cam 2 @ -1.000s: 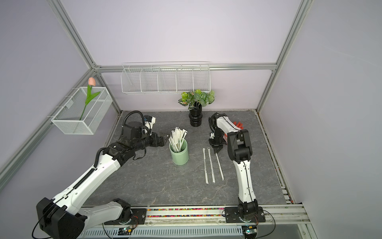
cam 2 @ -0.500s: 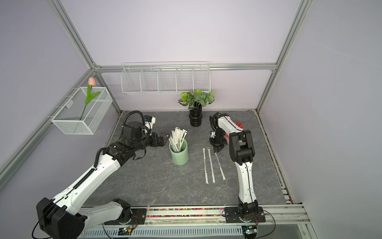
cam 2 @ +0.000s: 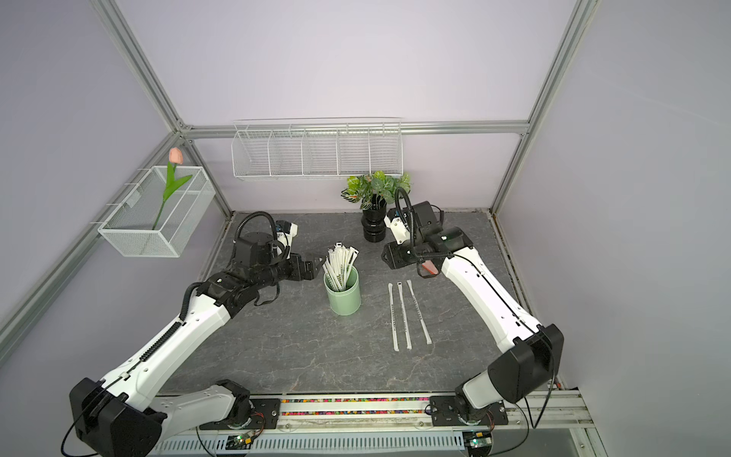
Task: Take the straws out of the storage container
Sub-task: Place the straw at the center of the board, then pick up the straw from the container.
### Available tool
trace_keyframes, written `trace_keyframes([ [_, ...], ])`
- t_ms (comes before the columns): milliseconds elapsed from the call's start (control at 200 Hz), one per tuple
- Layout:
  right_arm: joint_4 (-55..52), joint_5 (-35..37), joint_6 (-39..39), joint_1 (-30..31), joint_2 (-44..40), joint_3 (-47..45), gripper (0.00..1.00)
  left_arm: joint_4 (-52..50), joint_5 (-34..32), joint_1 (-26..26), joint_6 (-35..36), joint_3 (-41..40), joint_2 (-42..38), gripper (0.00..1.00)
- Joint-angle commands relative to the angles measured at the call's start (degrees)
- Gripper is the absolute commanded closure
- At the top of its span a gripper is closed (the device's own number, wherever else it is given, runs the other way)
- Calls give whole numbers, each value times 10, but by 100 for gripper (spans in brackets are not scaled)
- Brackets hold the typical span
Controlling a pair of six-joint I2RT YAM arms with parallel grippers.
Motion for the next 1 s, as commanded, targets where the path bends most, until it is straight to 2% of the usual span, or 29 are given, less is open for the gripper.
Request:
trace_keyframes([
  [0,96,3,43,33,9,-41,54,6,3,-2,6,4,-5,0],
  [240,165,40,73,94,53,-53,56,5,4,-2,5,5,-4,0],
  [995,216,27,102,98,146,-27,68,4,4,-2,6,5,-6,0],
])
